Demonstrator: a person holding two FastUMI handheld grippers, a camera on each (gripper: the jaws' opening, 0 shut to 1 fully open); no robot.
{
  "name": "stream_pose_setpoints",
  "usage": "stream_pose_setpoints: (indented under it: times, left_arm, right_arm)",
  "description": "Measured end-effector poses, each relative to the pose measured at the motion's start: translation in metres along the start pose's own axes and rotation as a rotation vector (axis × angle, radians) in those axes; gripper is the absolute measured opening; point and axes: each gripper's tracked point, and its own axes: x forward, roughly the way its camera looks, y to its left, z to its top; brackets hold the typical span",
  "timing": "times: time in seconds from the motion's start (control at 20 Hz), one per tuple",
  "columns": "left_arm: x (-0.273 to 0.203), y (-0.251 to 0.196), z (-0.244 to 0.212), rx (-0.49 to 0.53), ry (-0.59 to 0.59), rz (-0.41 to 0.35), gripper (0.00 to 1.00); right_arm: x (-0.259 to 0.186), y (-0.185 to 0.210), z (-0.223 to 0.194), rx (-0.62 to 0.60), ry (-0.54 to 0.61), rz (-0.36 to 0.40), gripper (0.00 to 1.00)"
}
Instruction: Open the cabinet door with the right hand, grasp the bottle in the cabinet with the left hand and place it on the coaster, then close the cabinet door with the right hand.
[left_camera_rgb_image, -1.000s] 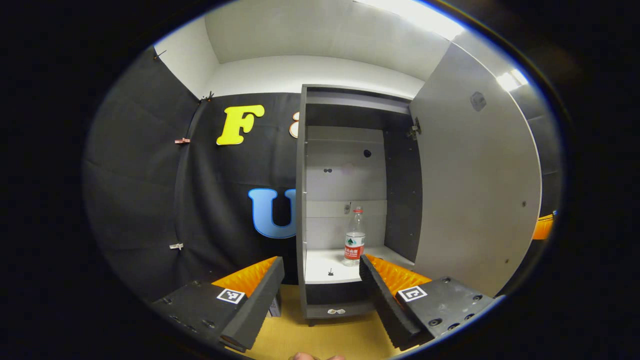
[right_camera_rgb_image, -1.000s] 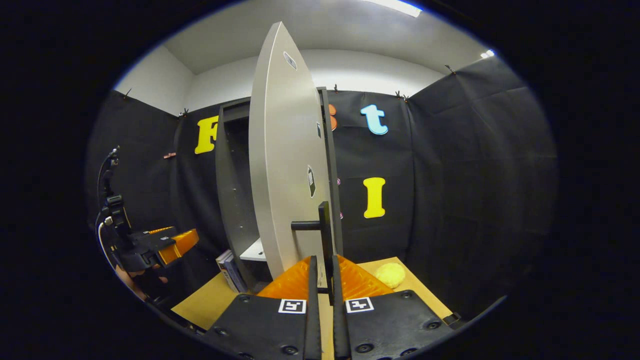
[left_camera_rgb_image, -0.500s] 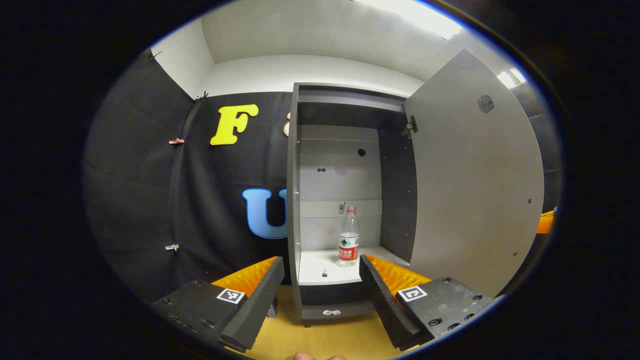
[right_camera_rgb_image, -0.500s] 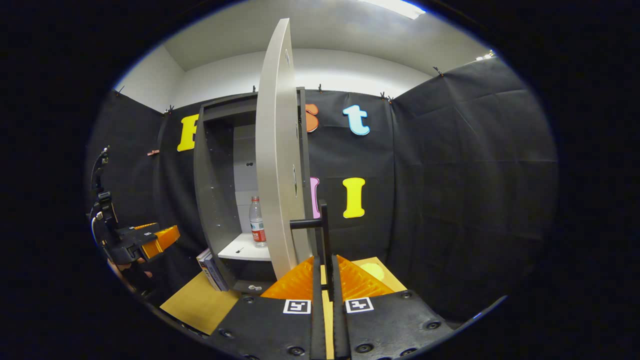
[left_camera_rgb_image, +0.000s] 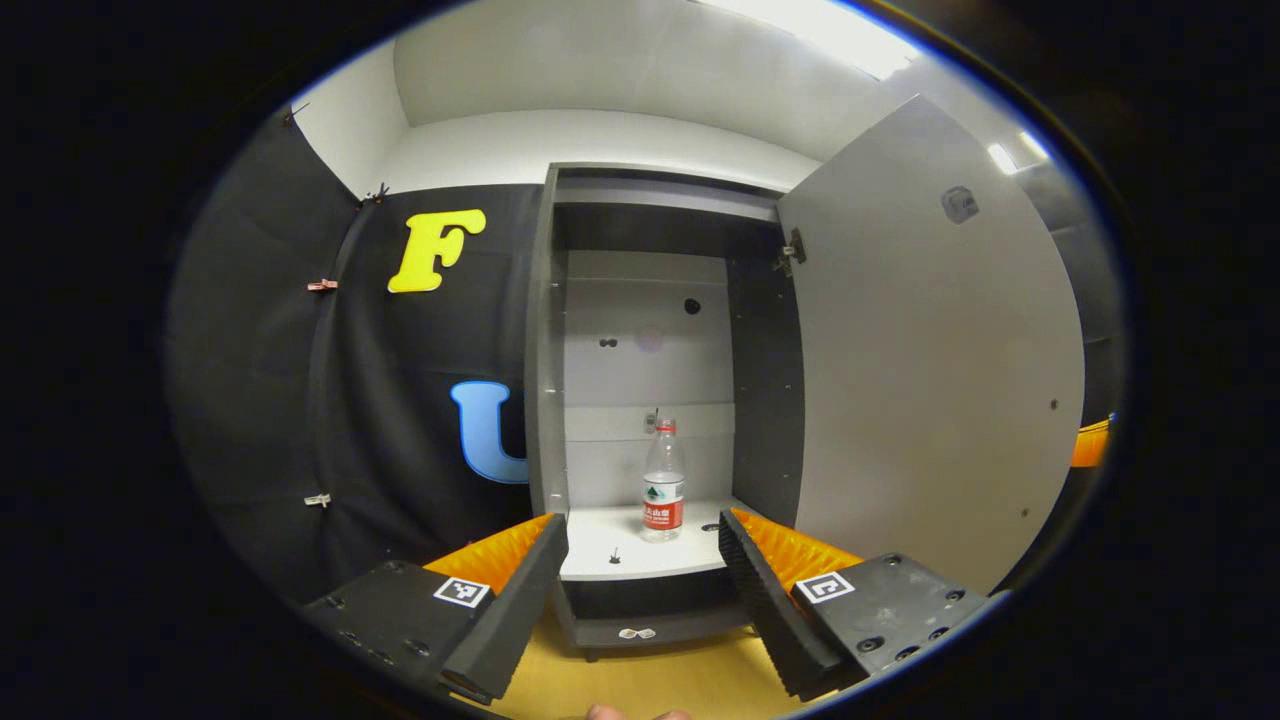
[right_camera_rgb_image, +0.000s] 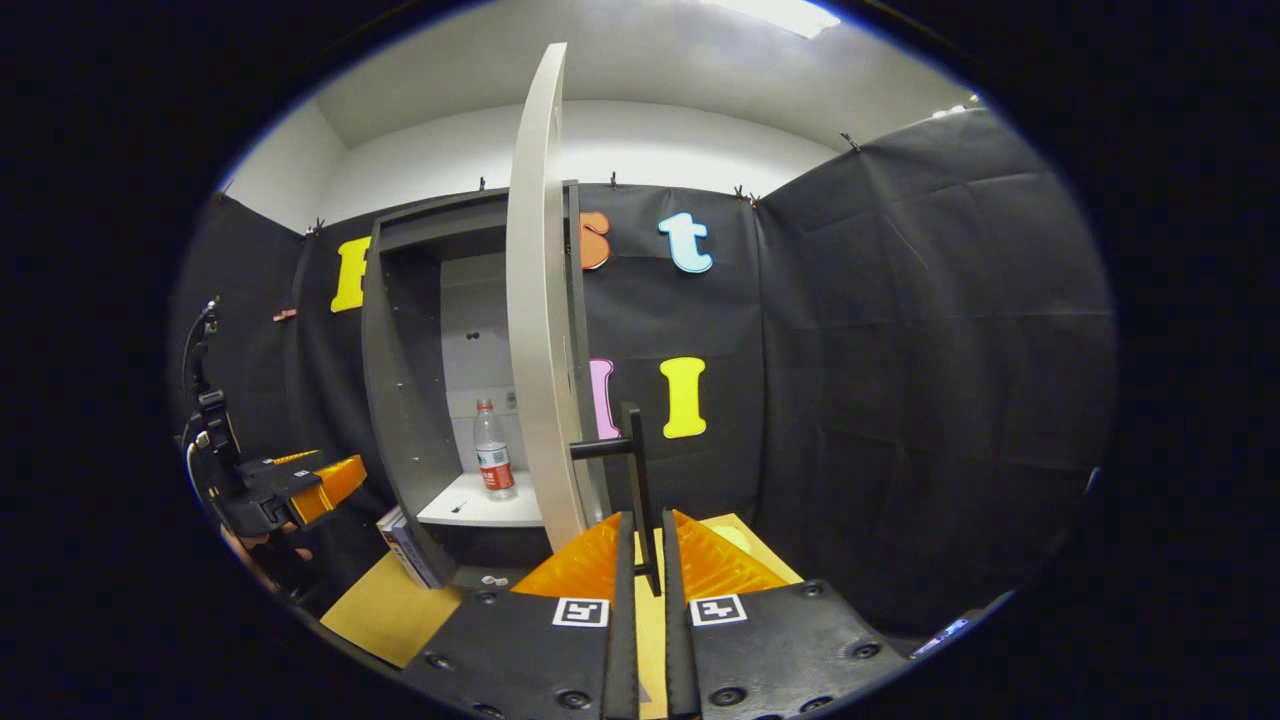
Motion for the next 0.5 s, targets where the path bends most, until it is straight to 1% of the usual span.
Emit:
stream_pose_setpoints:
  times: [0.1,0.15,0.2,0.25,0.35,0.45,0.5]
  left_arm:
    - [0.01,-0.009,-0.001,0.003,0.0,-0.017,0.95]
    - [0.017,-0.014,-0.001,0.007,0.001,-0.026,0.95]
    - [0.023,-0.019,-0.003,0.013,0.001,-0.035,0.95]
    - [0.031,-0.023,-0.004,0.016,-0.001,-0.04,0.95]
    - [0.05,-0.031,-0.008,0.016,0.0,-0.054,0.95]
    - [0.071,-0.035,-0.012,0.022,0.003,-0.051,0.95]
    - [0.083,-0.036,-0.015,0.028,0.005,-0.046,0.95]
  right_arm:
    - [-0.005,-0.004,0.002,0.003,-0.014,0.004,0.28]
    - [-0.003,-0.013,0.004,0.006,-0.022,-0.007,0.38]
    - [-0.005,-0.02,0.006,0.016,-0.033,-0.018,0.42]
    - [-0.006,-0.026,0.009,0.021,-0.043,-0.029,0.55]
    - [-0.006,-0.047,0.009,0.0,-0.068,-0.089,0.79]
    - [-0.006,-0.071,0.018,-0.04,-0.132,-0.156,0.98]
    - [-0.008,-0.081,0.02,-0.067,-0.155,-0.195,0.98]
